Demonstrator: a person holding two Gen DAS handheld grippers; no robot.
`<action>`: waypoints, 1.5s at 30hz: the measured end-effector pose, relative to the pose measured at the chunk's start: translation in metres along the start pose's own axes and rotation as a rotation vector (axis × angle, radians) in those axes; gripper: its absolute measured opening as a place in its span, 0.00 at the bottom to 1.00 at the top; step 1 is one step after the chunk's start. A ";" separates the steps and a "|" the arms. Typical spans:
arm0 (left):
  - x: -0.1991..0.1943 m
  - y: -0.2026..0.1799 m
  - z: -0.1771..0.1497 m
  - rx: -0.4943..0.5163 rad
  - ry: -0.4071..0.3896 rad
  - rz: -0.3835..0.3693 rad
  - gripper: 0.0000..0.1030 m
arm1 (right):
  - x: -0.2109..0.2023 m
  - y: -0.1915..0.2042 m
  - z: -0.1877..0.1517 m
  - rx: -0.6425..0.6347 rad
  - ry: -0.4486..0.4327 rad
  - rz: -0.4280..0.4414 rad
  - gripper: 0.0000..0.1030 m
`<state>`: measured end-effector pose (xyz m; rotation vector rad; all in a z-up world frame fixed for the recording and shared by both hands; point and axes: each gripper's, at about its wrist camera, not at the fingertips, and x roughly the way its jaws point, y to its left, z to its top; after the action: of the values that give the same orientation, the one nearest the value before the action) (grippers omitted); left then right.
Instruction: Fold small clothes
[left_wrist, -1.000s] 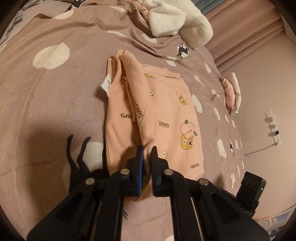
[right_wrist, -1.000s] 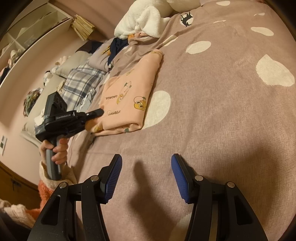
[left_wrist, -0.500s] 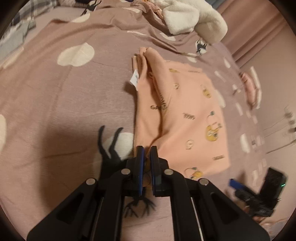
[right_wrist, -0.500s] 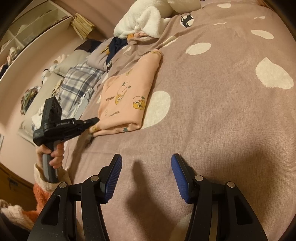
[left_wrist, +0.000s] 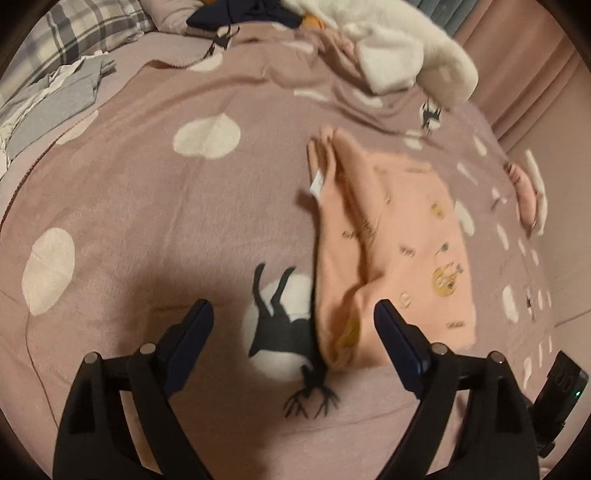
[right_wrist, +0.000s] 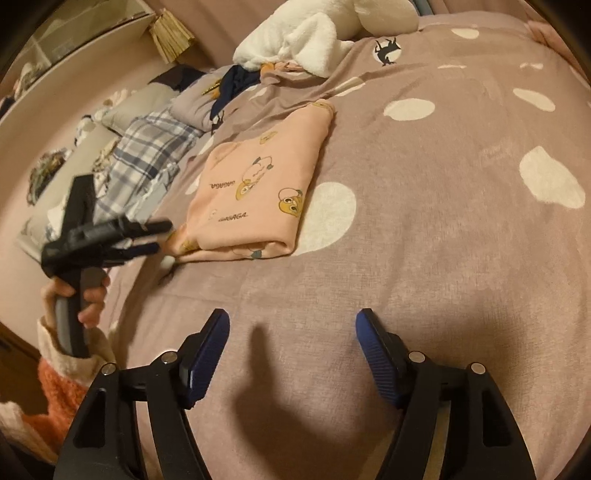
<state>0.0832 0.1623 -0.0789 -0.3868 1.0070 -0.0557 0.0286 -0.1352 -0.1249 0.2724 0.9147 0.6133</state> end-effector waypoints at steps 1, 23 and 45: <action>-0.001 -0.003 0.000 0.019 -0.006 0.010 0.90 | 0.000 0.000 0.001 -0.003 0.004 -0.005 0.71; 0.054 0.002 0.024 -0.013 0.125 -0.376 0.99 | 0.050 -0.030 0.096 0.209 0.071 0.222 0.78; 0.068 0.001 0.038 -0.069 0.111 -0.574 0.98 | 0.096 -0.030 0.121 0.215 0.113 0.360 0.78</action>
<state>0.1512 0.1594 -0.1166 -0.7339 0.9817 -0.5652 0.1807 -0.0969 -0.1304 0.6092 1.0516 0.8693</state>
